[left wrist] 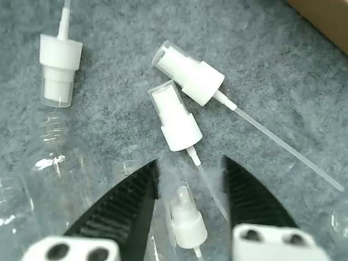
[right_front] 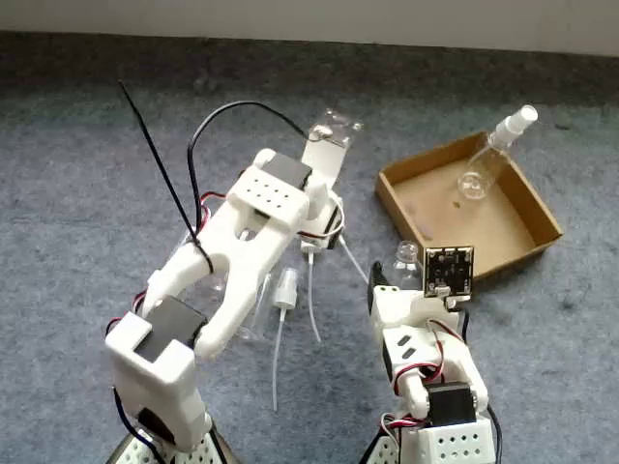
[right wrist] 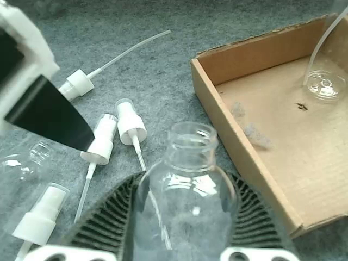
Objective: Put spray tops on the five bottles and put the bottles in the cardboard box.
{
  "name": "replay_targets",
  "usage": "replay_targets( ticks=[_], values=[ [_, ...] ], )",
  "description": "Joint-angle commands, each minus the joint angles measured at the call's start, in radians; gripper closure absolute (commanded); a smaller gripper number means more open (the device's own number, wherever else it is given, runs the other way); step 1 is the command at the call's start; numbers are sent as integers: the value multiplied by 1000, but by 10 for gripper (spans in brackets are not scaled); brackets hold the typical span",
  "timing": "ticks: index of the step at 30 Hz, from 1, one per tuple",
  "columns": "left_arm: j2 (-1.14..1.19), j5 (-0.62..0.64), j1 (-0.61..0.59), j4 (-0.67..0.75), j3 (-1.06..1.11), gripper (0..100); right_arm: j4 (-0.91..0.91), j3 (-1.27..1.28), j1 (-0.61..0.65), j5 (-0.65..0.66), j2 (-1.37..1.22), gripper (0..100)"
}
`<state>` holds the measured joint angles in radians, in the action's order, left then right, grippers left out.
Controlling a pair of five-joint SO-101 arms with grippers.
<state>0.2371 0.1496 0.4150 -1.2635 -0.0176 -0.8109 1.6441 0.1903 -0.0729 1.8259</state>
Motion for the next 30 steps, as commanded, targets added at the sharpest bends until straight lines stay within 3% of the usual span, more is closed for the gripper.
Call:
replay_targets(
  ticks=[1,9,30],
  values=[
    [105,118,5,-78,-196,735,28,-12,-8,-11,13,882],
    [309,144,-82,-84,-363,800,28,-12,-8,-11,13,882],
    [426,143,-74,-77,-384,819,28,-12,-8,-11,13,882]
  ],
)
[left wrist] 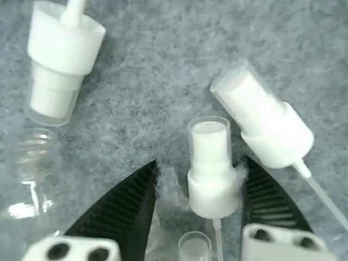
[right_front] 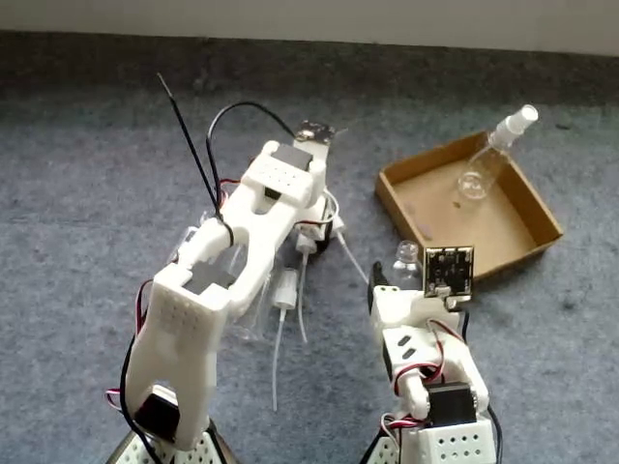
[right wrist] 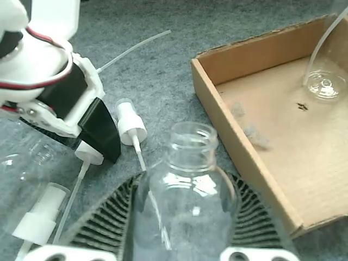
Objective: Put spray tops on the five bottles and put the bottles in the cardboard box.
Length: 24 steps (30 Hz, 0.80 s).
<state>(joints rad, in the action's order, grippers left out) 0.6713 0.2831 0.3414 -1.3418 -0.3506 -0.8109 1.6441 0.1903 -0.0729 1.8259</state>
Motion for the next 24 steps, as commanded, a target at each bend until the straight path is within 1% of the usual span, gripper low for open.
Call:
replay_targets(
  ticks=[1,12,14,17,18,21,24],
  values=[
    [-8,9,-1,2,-53,819,28,-12,-8,-11,13,882],
    [-10,8,-1,2,-54,821,28,-12,-8,-11,13,882],
    [-10,8,-1,-2,-76,861,28,-12,-8,-11,13,882],
    [-5,-2,-1,-6,-117,995,28,-12,-8,-9,13,882],
    [-5,-17,1,-6,-125,996,28,-12,-8,-8,13,882],
    [-13,-37,10,-6,-133,943,28,-12,-8,-6,13,882],
    [-48,-35,22,-20,-143,947,51,-10,-7,-5,13,882]
  ],
)
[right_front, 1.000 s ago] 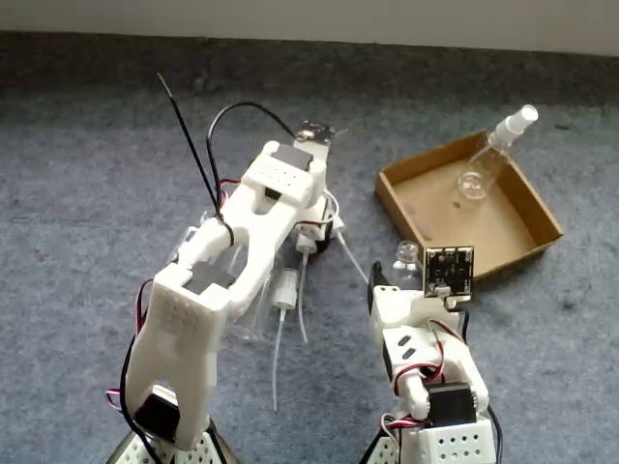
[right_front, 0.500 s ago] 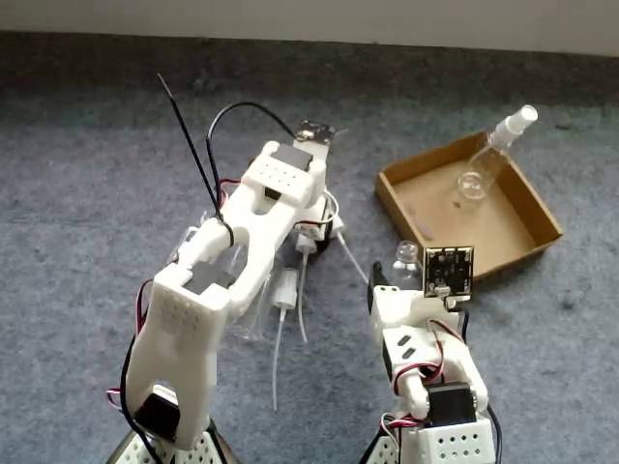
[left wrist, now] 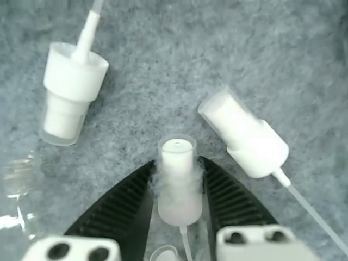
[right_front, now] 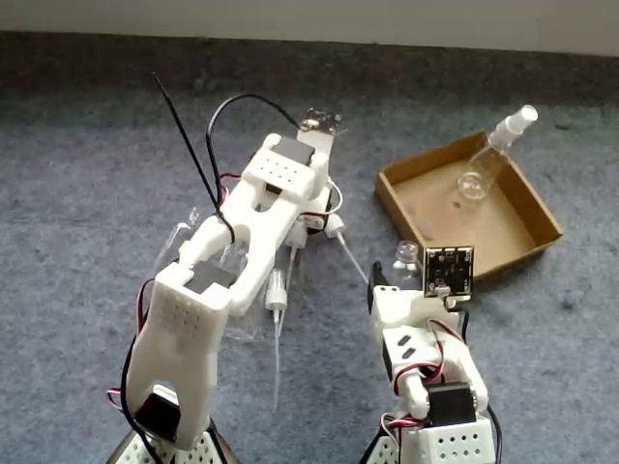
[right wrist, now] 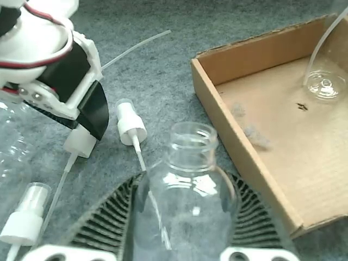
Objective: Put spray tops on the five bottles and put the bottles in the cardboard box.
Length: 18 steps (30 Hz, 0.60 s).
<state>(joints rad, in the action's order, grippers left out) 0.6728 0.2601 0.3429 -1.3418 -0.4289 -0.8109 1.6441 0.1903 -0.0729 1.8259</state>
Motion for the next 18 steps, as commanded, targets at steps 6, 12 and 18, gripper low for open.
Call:
replay_targets(
  ticks=[6,12,18],
  values=[
    [-205,-17,38,-121,-113,962,179,82,-7,-5,13,882],
    [-371,-18,33,-140,-153,962,193,108,-7,-5,13,882],
    [-527,-12,35,-135,-150,963,268,108,41,-5,13,882]
  ],
)
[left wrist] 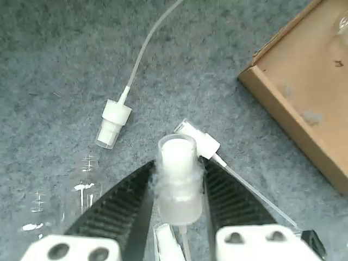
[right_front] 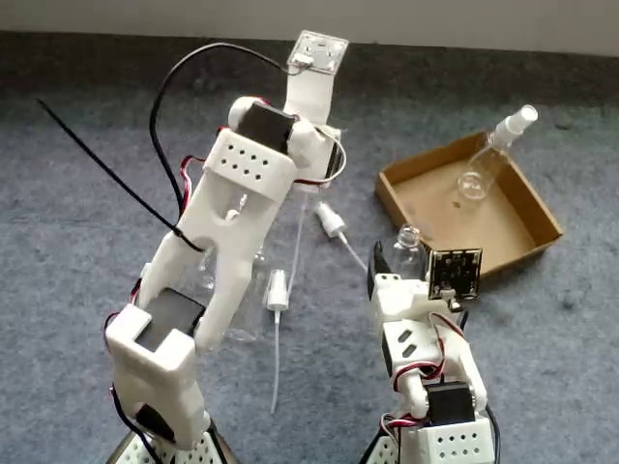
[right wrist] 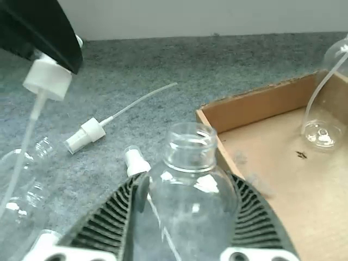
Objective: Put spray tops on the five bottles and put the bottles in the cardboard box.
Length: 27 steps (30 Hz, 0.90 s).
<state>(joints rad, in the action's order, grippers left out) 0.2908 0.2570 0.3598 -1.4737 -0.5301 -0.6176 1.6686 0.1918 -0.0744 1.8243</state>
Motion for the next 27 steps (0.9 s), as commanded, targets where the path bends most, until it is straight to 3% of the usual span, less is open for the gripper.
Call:
replay_targets(
  ticks=[1,9,17,22,27],
  values=[
    [-171,-9,19,-3,-48,966,90,88,59,-3,15,882],
    [-429,-2,19,-6,-45,995,99,122,130,-2,15,882],
    [-668,97,19,-3,-44,995,170,127,232,2,15,882],
    [-791,97,21,-8,-35,995,171,127,291,175,15,882],
    [-928,97,64,-3,102,995,171,128,332,187,15,882]
  ],
)
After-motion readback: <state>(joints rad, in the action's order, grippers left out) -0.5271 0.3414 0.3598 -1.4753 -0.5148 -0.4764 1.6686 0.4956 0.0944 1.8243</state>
